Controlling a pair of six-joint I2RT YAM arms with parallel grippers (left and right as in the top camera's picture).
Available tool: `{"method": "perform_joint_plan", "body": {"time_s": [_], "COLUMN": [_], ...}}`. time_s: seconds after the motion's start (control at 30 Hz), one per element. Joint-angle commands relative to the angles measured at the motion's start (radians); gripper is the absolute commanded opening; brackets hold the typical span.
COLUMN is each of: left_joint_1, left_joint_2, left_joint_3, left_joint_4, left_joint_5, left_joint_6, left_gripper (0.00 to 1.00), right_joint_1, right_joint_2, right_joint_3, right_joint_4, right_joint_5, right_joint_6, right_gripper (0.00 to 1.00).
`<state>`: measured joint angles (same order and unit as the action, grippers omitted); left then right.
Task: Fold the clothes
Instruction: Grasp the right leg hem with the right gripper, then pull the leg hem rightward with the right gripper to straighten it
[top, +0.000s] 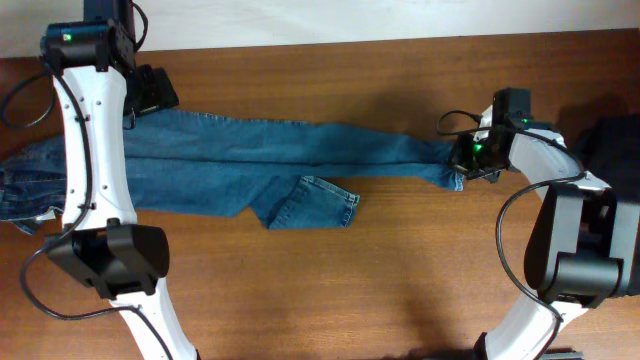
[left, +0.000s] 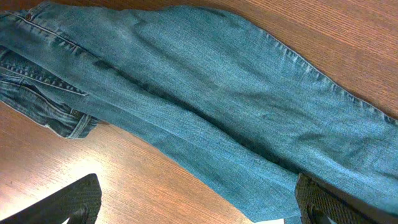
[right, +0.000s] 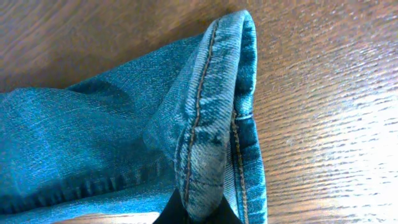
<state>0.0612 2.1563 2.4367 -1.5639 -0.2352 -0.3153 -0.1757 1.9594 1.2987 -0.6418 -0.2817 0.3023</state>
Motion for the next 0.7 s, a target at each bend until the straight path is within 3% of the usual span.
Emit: {"method": "perform_joint_plan", "body": {"time_s": [0.0,0.17,0.3,0.57,0.67], "left_joint_1": [0.005,0.005,0.005,0.005,0.004], "left_joint_2": [0.005,0.005,0.005,0.005,0.005], "left_joint_3": [-0.002,-0.002,-0.002,-0.002,-0.002], "left_joint_4": [-0.001,-0.002,-0.016,-0.056,-0.093], "left_joint_5": [0.003,0.003,0.004,0.004,0.004], "left_joint_6": [-0.005,-0.005,-0.005,-0.005,-0.005], "left_gripper": [0.99,0.99,0.99,0.99,0.99], "right_joint_1": [-0.002,-0.003,-0.004,-0.069,-0.079], "right_joint_2": [0.007,0.004,0.004,0.046,0.103], "right_joint_3": [0.081,0.343,0.538,0.572,0.572], "right_joint_4": [-0.014,-0.075,-0.079,0.039,0.059], "right_joint_5": [0.002,0.023,0.196,0.278,0.297], "right_joint_6": [-0.007,-0.007,-0.006,0.013,0.016], "right_gripper": [0.04,0.04,0.04,0.04,0.13]}}
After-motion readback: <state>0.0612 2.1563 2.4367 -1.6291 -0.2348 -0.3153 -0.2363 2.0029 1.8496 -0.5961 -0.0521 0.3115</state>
